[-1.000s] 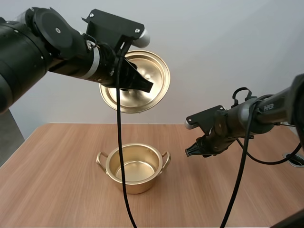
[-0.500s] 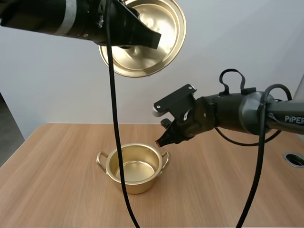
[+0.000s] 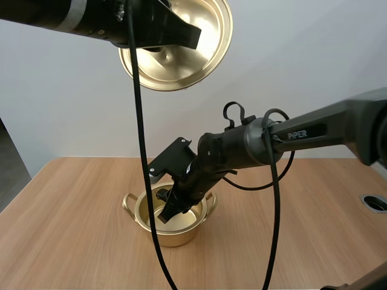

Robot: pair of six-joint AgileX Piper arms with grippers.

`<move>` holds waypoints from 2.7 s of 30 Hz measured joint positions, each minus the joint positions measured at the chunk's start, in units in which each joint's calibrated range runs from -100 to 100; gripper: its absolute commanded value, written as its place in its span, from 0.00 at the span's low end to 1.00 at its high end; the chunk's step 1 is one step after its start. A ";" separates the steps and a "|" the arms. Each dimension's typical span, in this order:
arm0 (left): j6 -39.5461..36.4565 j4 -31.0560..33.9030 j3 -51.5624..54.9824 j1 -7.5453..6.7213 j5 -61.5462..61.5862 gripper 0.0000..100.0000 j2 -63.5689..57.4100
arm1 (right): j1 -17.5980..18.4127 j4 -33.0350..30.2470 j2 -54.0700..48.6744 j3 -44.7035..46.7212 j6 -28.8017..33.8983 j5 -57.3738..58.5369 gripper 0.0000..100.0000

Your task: Open the pot, put the car inside, and close it

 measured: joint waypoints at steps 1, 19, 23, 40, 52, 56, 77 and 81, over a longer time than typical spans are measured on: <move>0.00 0.00 0.00 0.00 0.16 0.00 0.00 | 0.00 -0.54 0.63 -0.18 0.16 0.22 0.24; -2.24 3.45 0.00 0.00 2.39 0.00 0.67 | -10.55 -2.89 -11.14 -0.51 9.68 1.62 0.00; -2.94 4.79 0.00 0.00 6.12 0.00 2.43 | -15.08 -2.89 -16.11 -0.51 9.68 1.62 0.00; 0.97 6.53 24.40 0.00 -2.58 0.00 11.99 | -26.24 2.34 -19.47 -0.51 8.14 1.24 0.00; 3.58 4.95 31.38 0.00 -6.09 0.00 21.55 | -26.24 2.42 -19.47 -0.51 6.63 1.24 0.00; 3.58 5.33 31.38 0.00 -6.80 0.00 24.89 | -26.24 2.42 -19.47 -0.51 6.36 1.24 0.00; 3.80 6.21 30.03 0.00 -8.01 0.63 31.56 | -26.24 3.77 -19.47 -0.51 5.65 1.24 0.00; 3.32 6.21 27.79 0.00 -6.96 0.39 30.70 | -26.24 5.73 -19.62 -0.51 5.65 1.24 0.00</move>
